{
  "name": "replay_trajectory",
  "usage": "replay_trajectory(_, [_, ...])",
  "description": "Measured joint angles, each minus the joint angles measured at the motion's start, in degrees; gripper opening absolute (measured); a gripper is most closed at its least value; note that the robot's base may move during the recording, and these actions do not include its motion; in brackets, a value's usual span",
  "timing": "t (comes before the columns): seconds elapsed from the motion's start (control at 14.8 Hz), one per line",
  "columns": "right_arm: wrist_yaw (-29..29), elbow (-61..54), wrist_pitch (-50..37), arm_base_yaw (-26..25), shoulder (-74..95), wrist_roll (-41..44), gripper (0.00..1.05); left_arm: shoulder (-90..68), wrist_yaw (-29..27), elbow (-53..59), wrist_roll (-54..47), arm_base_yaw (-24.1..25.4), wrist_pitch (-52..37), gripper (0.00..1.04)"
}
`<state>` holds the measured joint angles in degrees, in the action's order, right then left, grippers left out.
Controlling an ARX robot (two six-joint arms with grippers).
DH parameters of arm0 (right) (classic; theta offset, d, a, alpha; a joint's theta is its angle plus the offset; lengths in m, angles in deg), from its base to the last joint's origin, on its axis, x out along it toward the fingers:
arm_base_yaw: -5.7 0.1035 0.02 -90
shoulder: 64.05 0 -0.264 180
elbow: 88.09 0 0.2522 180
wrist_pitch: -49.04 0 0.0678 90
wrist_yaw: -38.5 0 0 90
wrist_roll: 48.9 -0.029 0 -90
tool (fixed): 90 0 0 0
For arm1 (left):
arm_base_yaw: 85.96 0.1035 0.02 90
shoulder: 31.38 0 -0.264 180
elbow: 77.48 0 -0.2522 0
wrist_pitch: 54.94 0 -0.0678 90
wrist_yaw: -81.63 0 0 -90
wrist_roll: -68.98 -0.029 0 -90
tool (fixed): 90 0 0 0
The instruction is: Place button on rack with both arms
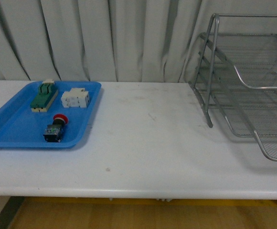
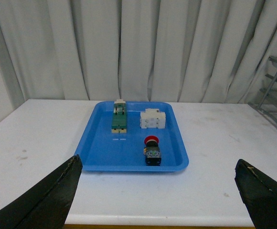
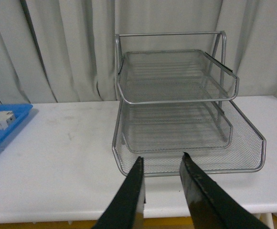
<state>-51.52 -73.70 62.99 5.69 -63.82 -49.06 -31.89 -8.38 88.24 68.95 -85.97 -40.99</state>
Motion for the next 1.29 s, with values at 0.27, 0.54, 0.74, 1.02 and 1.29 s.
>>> replay_trajectory(0.27, [0.0,0.0,0.0,0.0,0.0,0.0,0.76,0.0,0.0,0.0,0.0,0.0,0.0,0.98])
replay_trajectory(0.54, [0.0,0.0,0.0,0.0,0.0,0.0,0.98,0.0,0.0,0.0,0.0,0.0,0.0,0.98])
replay_trajectory(0.74, [0.0,0.0,0.0,0.0,0.0,0.0,0.98,0.0,0.0,0.0,0.0,0.0,0.0,0.98])
replay_trajectory(1.02, [0.15,0.0,-0.07,0.0,0.0,0.0,0.98,-18.53,-3.45,-9.01,9.33,2.45,10.62,0.98])
replay_trajectory(1.29, [0.0,0.0,-0.02,0.0,0.0,0.0,0.98,-51.56,2.36,-20.5,9.44,7.08,-14.8,0.98])
